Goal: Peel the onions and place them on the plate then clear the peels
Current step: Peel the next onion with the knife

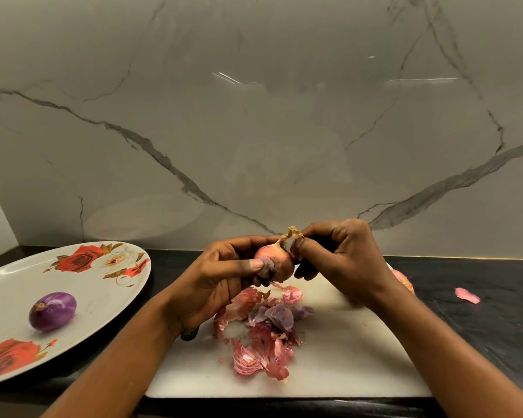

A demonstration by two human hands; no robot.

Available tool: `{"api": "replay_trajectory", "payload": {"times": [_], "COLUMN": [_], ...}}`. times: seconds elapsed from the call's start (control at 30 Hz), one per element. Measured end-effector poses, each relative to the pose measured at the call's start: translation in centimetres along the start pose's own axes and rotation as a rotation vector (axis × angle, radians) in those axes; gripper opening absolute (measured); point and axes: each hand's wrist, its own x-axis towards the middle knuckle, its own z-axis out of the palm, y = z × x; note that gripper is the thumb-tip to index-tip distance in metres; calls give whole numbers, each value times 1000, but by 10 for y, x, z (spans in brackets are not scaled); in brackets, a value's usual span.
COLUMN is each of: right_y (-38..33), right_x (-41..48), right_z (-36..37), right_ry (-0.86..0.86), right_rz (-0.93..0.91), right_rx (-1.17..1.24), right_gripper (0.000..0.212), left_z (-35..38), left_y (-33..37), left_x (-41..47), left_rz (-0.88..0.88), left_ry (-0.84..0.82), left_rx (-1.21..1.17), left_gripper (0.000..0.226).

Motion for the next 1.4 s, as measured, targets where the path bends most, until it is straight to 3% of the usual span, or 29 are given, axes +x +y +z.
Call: {"api": "replay_trajectory", "payload": {"times": [0.43,0.7,1.0,1.4], "right_y": [4,8,3,-2], "right_x": [1,0,3,4], "right_z": [-2,5,10,10], "right_ry": [-160,-162,-201,-188], "right_rz": [7,-8,245,394], "right_rx": [-51,-163,373,587], "right_gripper": [11,13,19,21], "left_z": [-4,8,6,4], "left_y": [-2,-2,1,1], "left_x": [-1,-3,-4,-2], "left_rz": [-55,-2,85,117], "left_ry": [-8,159,124,105], "left_rx": [33,435,348,231], "left_gripper": [50,46,54,48]}}
